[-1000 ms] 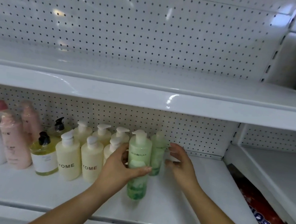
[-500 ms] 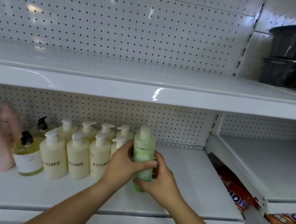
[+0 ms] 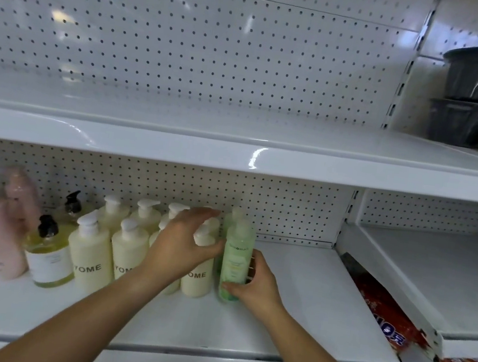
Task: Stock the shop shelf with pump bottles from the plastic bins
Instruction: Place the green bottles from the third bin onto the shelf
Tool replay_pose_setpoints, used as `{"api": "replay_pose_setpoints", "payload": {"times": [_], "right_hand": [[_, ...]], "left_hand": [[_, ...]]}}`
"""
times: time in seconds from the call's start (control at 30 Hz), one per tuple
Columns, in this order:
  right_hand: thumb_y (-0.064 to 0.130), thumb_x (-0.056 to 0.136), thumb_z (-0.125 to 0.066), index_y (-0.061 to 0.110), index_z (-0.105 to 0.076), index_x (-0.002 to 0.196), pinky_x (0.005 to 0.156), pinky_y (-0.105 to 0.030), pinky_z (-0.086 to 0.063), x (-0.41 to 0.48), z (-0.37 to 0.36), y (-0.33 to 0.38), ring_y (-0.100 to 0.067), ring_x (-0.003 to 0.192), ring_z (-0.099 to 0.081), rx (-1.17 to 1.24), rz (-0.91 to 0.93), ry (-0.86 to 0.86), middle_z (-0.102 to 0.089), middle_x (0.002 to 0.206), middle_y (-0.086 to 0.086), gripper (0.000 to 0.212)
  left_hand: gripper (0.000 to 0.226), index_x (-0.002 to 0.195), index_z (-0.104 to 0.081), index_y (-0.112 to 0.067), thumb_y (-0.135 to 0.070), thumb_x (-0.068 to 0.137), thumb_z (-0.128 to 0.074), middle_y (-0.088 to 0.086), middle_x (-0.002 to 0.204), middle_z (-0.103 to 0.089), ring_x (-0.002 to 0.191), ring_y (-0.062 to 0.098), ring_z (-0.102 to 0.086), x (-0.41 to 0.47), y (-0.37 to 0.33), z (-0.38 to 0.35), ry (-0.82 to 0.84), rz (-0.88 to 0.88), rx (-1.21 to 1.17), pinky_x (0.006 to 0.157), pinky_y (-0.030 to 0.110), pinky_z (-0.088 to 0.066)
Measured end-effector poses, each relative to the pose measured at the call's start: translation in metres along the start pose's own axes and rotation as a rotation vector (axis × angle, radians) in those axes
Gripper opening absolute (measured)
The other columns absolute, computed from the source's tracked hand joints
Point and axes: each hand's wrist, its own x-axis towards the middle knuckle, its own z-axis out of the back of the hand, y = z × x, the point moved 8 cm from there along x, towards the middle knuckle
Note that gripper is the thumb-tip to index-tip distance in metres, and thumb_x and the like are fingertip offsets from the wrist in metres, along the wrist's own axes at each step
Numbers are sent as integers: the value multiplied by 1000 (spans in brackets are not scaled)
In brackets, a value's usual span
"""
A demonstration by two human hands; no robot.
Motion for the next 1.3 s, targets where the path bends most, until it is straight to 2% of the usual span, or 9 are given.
{"api": "replay_pose_setpoints", "payload": {"times": [0.1, 0.23, 0.37, 0.47, 0.73, 0.97, 1.1, 1.2, 1.3], "right_hand": [[12, 66, -90, 38, -48, 117, 75, -8, -49, 8, -6, -6, 5, 100, -59, 0, 6, -11, -63, 111, 17, 71], [11, 65, -90, 38, -50, 118, 76, -9, -50, 12, -15, -15, 4, 101, -61, -13, 14, -14, -64, 114, 13, 71], [8, 66, -88, 43, -49, 110, 72, -8, -50, 14, -18, -19, 6, 95, -62, -8, 5, -22, -64, 109, 17, 69], [8, 68, -87, 44, -50, 109, 72, -9, -51, 15, -17, -24, 8, 93, -63, -16, 0, -18, -65, 107, 19, 66], [21, 72, -86, 37, -56, 115, 80, -13, -52, 15, -17, -36, 7, 95, -65, -92, -24, 18, -68, 109, 17, 55], [22, 70, -87, 38, -60, 110, 94, -27, -55, 12, -18, -38, 5, 97, -66, -118, -78, 9, -70, 107, 18, 50], [35, 65, -90, 32, -57, 129, 101, -34, -51, 6, -14, -27, 5, 108, -61, -187, -70, 63, -66, 122, 16, 72], [66, 65, -79, 23, -28, 154, 110, -36, -41, -1, 4, -11, -12, 134, -46, -393, -75, 66, -46, 149, 4, 112], [72, 79, -62, 21, -21, 157, 109, -39, -41, -8, 26, 11, -19, 137, -42, -523, -6, 35, -41, 153, -1, 102]], "left_hand": [[68, 135, -59, -25, -54, 73, -66, -7, 138, -57, 125, 10, -52, -1, 13, -11, 77, 2, 136, 96, 25, -45], [82, 136, -58, -20, -63, 67, -44, -3, 138, -57, 128, 15, -51, -4, 18, -16, 112, -29, 183, 96, 32, -49], [62, 137, -57, -22, -40, 79, -68, -6, 141, -55, 131, 12, -48, -2, 26, -15, 103, -45, 233, 95, 33, -50], [57, 136, -58, -23, -26, 81, -73, -7, 139, -56, 131, 12, -48, 0, 32, -16, 109, -50, 235, 93, 34, -51], [58, 137, -57, -27, -23, 81, -72, -10, 139, -54, 130, 10, -47, -1, 39, -18, 91, -73, 230, 90, 31, -50], [59, 136, -59, -26, -20, 79, -73, -10, 138, -55, 130, 9, -47, 1, 46, -20, 85, -97, 203, 90, 32, -50], [58, 136, -57, -17, -25, 80, -71, 1, 138, -56, 129, 19, -49, -6, 40, -24, 108, -202, 308, 81, 38, -57], [60, 137, -56, -15, -35, 80, -62, 5, 146, -51, 133, 23, -47, -13, 31, -23, 88, -303, 405, 90, 36, -53], [60, 135, -57, -15, -40, 81, -51, 5, 147, -50, 132, 25, -47, -15, 20, -10, 20, -316, 465, 98, 38, -47]]}}
